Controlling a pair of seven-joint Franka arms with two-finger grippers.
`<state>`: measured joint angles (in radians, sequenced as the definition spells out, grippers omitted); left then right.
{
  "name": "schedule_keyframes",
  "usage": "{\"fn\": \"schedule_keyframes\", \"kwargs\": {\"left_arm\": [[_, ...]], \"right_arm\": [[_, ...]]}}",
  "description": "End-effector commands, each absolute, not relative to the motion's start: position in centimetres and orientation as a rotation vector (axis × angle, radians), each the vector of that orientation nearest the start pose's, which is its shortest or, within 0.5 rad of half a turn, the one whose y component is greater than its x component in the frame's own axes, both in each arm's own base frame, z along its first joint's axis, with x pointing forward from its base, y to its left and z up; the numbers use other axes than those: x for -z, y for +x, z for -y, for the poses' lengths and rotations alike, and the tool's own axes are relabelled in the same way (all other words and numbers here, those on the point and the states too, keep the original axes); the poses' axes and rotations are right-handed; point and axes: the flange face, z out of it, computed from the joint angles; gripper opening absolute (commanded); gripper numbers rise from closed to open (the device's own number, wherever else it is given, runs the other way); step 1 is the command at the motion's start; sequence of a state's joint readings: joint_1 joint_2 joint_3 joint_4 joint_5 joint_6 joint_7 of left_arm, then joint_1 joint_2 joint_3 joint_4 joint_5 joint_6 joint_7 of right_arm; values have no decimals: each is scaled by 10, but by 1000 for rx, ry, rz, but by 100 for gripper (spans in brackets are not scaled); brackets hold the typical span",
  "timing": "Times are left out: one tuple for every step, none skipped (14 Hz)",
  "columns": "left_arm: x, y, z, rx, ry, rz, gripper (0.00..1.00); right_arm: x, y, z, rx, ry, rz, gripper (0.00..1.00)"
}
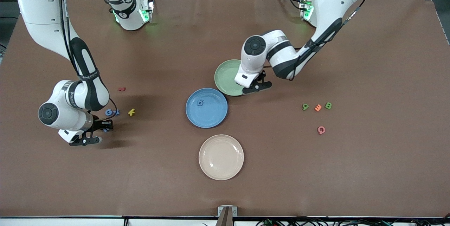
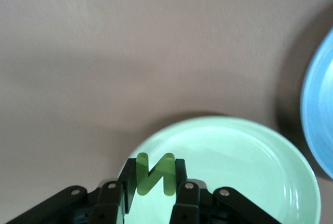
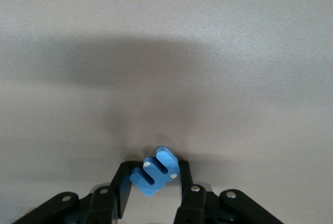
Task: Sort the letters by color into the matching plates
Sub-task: 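Carry the green N to the green plate with the left gripper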
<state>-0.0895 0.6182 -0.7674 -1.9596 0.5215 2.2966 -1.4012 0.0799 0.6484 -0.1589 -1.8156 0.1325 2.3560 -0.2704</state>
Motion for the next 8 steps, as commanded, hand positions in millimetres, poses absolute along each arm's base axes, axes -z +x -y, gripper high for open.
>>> {"fn": "schedule_keyframes", "kwargs": {"left_arm": [[-216,396,459,-133,-3068,482,5],[-214,392,462,-138,-3067,501,11],[-213,391,463,-139,-3060,538,33],[-213,391,463,-139,-3055,564,60],[-213,392,462,-138,-3051,582,93],[-216,397,459,-131,-3050,600,100],[-219,405,453,-120,-3052,607,100],[-223,415,446,-102,-3053,624,100]], "right_arm": [[-208,642,27,-171,-3100,217,16],[-220,643,18,-176,-3096,220,16],[-229,643,6,-191,-3095,195,16],[-237,643,-6,-193,-3098,167,16],[-243,642,-20,-197,-3100,141,16],[-247,640,-39,-211,-3103,104,16],[-252,638,-58,-226,-3111,44,16],[-254,634,-76,-247,-3117,0,16]]}}
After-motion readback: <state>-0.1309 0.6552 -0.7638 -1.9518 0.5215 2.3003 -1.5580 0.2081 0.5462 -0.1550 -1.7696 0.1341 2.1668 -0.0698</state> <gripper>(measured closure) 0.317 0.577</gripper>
